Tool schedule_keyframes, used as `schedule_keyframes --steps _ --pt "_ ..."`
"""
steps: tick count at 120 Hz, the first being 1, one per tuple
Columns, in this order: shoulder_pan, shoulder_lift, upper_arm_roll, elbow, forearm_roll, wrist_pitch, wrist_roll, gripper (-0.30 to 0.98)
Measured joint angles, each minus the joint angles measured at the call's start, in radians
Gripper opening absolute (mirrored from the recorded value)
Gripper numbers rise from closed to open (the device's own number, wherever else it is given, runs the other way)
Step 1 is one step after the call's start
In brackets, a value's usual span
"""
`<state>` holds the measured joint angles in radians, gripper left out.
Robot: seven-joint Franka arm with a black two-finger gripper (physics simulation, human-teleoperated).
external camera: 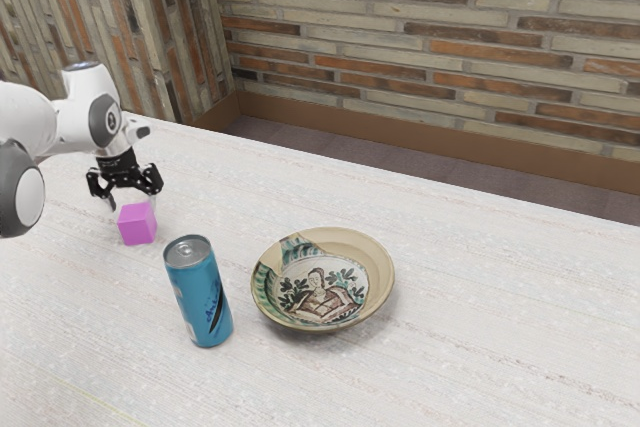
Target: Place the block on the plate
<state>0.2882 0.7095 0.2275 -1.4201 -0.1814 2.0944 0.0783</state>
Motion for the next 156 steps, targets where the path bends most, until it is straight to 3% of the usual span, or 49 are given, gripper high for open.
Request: schedule_keyframes --steps 43,71,112,135,156 --pt "-0.001 0.046 -0.001 0.018 -0.028 0.015 -0.075 0.68" --pt "-0.001 0.049 0.001 0.015 -0.034 0.012 -0.11 0.4" --pt "-0.01 0.015 0.006 0.026 -0.023 -0.029 -0.153 0.34" --pt "-0.172 -0.142 -0.034 0.031 -0.003 -0.106 -0.178 0.34" --pt "-0.326 -0.176 -0.103 0.01 0.006 -0.142 -0.204 0.34"
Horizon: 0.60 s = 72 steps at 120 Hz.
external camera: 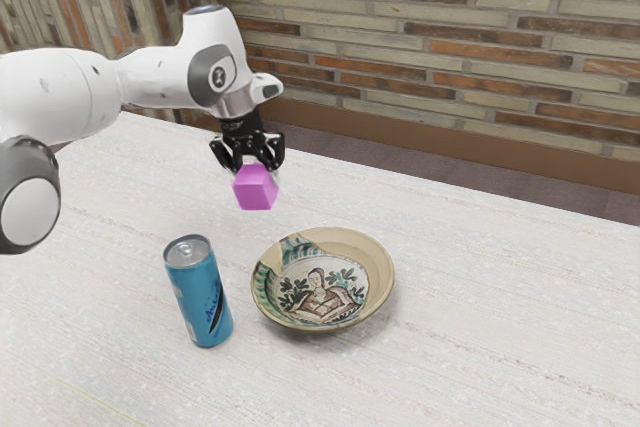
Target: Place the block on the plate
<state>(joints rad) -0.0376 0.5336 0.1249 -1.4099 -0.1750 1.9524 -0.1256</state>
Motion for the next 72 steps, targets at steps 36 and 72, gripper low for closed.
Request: schedule_keyframes --steps 36,72 --pt "-0.102 -0.072 -0.096 -0.188 -0.005 0.033 -0.048 0.34" --pt "-0.114 -0.068 -0.158 -0.276 -0.025 0.1 -0.091 0.47"
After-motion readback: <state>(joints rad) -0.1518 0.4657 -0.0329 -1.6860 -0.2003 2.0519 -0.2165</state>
